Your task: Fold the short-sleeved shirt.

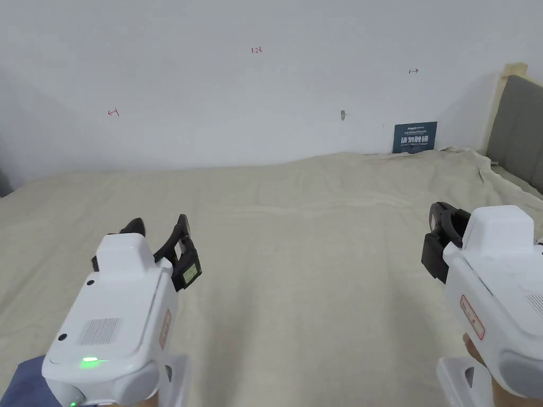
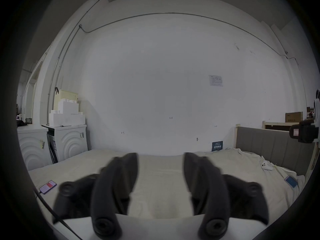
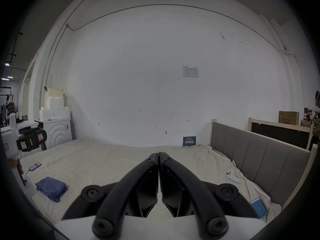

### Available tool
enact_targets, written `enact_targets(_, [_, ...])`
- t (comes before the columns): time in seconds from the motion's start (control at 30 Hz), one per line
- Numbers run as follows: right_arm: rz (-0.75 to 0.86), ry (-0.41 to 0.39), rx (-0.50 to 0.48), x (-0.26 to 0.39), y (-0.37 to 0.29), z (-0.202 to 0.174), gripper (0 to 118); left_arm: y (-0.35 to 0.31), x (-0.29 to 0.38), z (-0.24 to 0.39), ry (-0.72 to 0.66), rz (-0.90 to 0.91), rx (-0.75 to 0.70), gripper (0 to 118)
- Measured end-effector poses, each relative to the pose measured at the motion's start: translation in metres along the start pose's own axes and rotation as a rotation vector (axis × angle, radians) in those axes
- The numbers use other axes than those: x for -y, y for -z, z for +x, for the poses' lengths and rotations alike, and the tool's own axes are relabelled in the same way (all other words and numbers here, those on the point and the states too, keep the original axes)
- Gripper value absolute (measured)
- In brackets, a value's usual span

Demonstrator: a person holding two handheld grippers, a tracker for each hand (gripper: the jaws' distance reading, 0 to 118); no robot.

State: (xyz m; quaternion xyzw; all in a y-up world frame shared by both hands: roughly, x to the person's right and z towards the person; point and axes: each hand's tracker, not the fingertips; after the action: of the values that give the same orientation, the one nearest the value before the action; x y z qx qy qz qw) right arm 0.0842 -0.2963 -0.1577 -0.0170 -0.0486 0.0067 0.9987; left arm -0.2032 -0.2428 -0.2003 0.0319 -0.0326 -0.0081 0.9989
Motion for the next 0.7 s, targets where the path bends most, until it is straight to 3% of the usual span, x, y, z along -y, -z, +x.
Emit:
enact_targets(0.1, [0.006,-0.007,0.013,0.004,0.0,-0.001,0,-0.003,0.006,0.012,0.03,0.007,-0.012,14])
enact_targets(0.17, [0.01,-0.003,0.014,0.003,0.0,-0.001,0,-0.002,0.008,0.014,0.006,-0.021,-0.005,0])
enact_targets(0.2, [0.012,-0.003,0.017,0.003,0.0,0.0,0,-0.002,0.011,0.014,-0.002,-0.021,0.004,0])
enact_targets(0.27, [0.016,-0.009,0.023,-0.067,-0.024,0.053,0,0.0,0.016,0.015,-0.013,-0.043,0.004,0])
enact_targets(0.7, [0.02,-0.016,0.031,-0.064,-0.024,0.059,0,0.002,0.024,0.016,-0.003,-0.049,0.033,0])
